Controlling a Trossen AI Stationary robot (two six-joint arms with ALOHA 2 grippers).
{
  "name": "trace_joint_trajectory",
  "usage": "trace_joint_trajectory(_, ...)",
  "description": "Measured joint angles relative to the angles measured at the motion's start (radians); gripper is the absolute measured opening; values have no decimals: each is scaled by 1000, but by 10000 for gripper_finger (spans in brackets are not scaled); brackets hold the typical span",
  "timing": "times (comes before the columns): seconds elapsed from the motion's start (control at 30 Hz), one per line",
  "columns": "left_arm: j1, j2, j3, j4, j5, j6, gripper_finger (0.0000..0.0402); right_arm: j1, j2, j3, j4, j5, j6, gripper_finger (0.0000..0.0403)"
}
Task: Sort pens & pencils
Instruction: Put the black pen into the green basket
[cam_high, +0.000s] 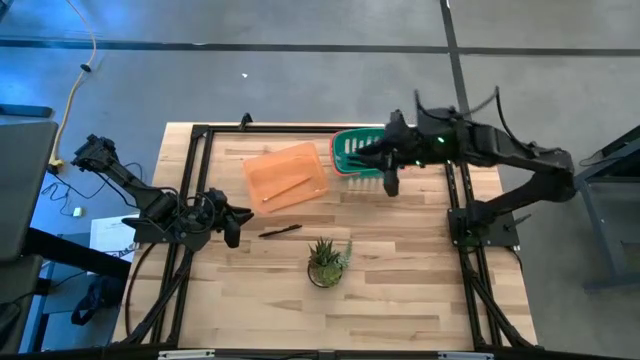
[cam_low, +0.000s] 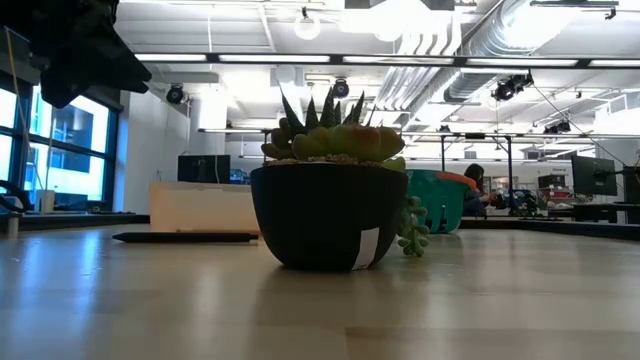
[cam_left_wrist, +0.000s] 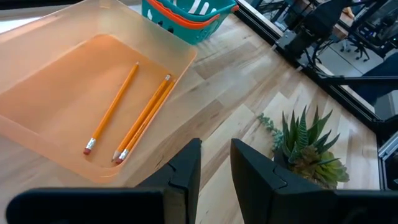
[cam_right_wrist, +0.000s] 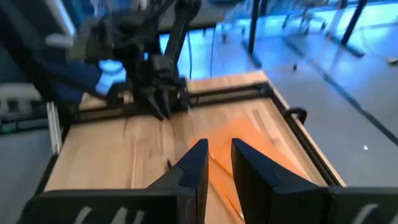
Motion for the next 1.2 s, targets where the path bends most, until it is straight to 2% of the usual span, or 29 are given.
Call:
trace_joint_trajectory(0.17,0,0,0,6,0,-1,76,30,-169,-267,224,66,71,62)
trace_joint_trajectory(0.4,0,0,0,26,0,-1,76,91,-389,-633,612,66,92,62)
trace_joint_trajectory(0.57,0,0,0,53,0,-1,76,131,-497,-841,847,66,104,62)
trace_joint_trajectory(0.73,0,0,0,66,8,-1,76,157,-559,-964,964,65,144,62)
trace_joint_trajectory(0.93,50,45,0,78,162,16,76,199,-596,-1061,1057,72,145,62)
trace_joint_trajectory(1.07,117,109,0,152,200,43,76,221,-614,-1142,1149,109,148,62)
trace_joint_trajectory(1.2,183,158,0,276,244,131,76,232,-636,-1218,1251,116,144,62)
